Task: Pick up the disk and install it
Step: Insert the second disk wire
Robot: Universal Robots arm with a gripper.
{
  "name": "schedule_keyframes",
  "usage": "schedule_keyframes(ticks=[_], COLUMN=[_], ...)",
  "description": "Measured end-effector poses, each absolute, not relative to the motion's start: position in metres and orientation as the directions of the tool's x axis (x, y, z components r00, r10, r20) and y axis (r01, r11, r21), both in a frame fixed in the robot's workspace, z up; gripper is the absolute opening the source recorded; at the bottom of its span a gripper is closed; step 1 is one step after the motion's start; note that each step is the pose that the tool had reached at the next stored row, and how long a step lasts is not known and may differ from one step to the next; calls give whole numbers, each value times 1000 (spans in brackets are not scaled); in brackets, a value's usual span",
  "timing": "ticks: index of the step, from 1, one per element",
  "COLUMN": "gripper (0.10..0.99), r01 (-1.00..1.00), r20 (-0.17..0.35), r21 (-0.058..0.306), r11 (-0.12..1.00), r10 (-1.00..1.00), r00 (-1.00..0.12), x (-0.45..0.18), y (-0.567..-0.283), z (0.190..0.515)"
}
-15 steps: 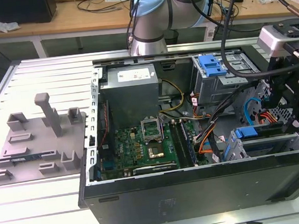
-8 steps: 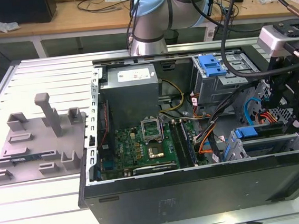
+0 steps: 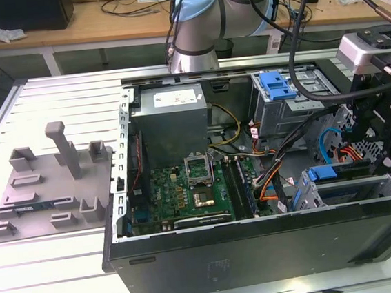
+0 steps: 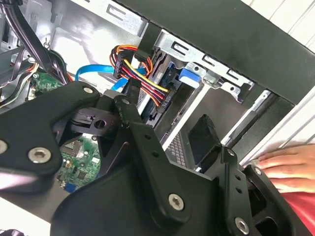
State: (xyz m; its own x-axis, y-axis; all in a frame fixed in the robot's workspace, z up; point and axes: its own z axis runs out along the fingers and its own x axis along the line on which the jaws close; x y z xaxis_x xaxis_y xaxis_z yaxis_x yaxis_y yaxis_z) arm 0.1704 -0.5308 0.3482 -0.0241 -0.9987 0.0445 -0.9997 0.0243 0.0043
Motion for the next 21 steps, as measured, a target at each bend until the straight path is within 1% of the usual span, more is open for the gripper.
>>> schedule_keyframes(ticks=[2, 6, 9, 13, 16, 18, 21], gripper=[663, 663, 663, 663, 651, 514, 514], r01=[-1000, -1000, -1000, -1000, -1000, -1000, -1000], r20=[46, 46, 46, 46, 49, 60, 68], r21=[4, 4, 4, 4, 4, 7, 21], r11=[24, 24, 24, 24, 24, 23, 13], r10=[-999, -999, -999, -999, -999, -998, -998], r00=[-24, -24, -24, -24, -24, -23, -11], x=[170, 170, 170, 170, 170, 170, 170], y=[-528, -527, -526, -522, -513, -509, -507], z=[348, 367, 373, 378, 378, 378, 378])
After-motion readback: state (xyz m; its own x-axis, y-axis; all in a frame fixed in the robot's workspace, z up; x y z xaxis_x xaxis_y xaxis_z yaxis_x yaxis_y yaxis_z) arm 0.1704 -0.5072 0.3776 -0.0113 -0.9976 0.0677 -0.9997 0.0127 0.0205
